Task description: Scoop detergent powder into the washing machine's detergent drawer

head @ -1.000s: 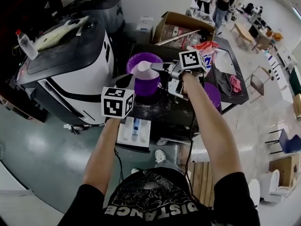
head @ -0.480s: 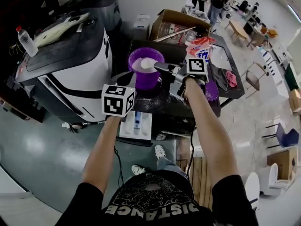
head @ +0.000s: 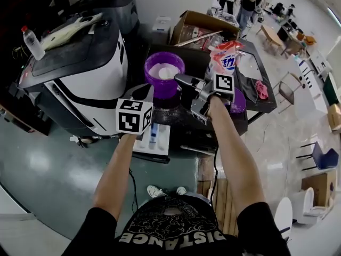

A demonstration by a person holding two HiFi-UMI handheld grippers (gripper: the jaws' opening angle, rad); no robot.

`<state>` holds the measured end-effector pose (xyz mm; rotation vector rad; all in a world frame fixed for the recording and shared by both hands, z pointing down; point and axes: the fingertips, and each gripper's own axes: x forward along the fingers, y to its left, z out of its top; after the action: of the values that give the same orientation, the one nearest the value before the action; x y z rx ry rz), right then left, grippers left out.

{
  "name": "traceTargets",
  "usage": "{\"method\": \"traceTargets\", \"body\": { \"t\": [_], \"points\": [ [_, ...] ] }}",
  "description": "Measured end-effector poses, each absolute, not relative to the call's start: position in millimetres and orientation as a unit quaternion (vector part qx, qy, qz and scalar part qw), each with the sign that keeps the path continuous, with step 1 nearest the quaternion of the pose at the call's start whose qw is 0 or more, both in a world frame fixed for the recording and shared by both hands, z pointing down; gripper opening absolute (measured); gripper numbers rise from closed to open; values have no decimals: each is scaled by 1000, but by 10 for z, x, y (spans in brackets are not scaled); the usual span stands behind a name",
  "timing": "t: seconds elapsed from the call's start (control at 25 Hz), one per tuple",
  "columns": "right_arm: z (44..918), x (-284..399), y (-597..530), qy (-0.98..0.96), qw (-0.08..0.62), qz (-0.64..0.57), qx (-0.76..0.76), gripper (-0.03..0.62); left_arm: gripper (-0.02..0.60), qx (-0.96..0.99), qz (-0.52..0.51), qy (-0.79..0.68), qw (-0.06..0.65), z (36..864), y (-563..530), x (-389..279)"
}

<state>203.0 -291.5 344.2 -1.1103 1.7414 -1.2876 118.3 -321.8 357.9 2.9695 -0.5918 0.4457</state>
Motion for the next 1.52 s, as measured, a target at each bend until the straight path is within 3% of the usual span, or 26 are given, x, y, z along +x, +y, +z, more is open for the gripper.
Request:
{"method": "traceTargets", "body": {
  "t": [1.52],
  "points": [
    [4109, 1251, -2028, 709, 301, -556, -312, 35, 3, 917, 148, -367, 55, 3920, -2335, 140]
  ]
}}
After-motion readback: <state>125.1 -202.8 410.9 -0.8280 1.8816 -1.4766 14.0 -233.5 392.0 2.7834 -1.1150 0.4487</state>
